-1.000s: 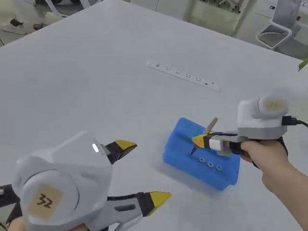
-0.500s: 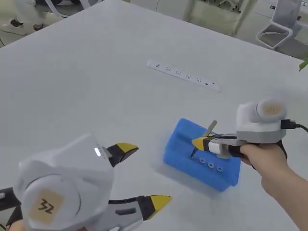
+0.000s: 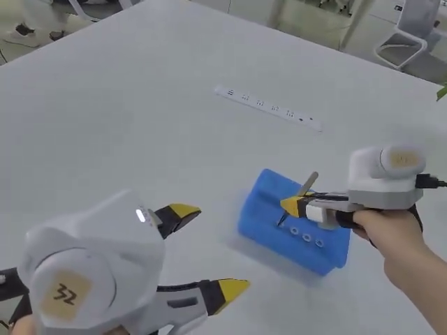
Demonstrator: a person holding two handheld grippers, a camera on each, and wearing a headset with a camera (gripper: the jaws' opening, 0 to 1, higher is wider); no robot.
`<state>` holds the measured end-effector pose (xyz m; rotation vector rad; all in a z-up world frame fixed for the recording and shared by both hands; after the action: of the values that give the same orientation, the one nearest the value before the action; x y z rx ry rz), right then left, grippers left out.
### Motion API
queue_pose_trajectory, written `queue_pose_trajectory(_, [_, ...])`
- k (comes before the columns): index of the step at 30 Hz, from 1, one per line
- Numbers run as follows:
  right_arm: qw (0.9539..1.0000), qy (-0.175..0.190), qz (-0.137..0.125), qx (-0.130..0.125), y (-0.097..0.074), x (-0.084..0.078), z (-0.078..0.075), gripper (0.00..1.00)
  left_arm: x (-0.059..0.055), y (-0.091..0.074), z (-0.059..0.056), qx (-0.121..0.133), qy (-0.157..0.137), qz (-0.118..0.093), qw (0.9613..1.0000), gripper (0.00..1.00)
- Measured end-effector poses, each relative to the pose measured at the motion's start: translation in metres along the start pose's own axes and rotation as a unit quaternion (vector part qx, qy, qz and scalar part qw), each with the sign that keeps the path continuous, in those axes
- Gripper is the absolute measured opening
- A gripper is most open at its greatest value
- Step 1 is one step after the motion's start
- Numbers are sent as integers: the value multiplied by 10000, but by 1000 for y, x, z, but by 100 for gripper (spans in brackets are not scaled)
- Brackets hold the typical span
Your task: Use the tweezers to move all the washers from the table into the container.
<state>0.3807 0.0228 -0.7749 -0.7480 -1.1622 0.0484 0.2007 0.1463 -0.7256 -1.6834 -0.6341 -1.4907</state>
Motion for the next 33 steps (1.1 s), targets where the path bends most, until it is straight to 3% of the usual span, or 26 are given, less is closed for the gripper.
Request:
queue_pose_trajectory(8, [9992,-145,-382,-11,-23,14,22,4,1,-1,1,17,-18,-22,10000,59])
queue_pose_trajectory(16, [9967,-391,-670,225,-42,28,54,5,1,-1,0,1,-16,-23,10000,59])
queue_pose_trajectory(21, [9961,-463,-656,355,-44,27,69,5,1,0,0,-11,-11,-21,10000,59])
queue_pose_trajectory(26, [9951,-424,-591,666,-39,19,87,5,1,0,-1,-22,-17,-29,10000,59])
queue_pose_trajectory(28, [9938,-350,-513,918,-35,12,97,5,1,0,-1,-33,-17,-25,10000,59])
queue_pose_trajectory(33, [9920,-296,-324,1187,-24,-1,111,4,0,0,-2,-65,-11,-23,10000,58])
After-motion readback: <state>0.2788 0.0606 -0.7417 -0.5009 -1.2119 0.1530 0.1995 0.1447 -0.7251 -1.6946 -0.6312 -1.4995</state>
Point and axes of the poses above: the centre of the closed fingertips' face, and the gripper's own axes: y roughly forward along the fingers, z roughly to its left, x roughly out of its top, the point moved 5 cm from there along -y, roughly backward along the fingers, and after that the axes turned 7 degrees about -z, right-handed, at the moved point
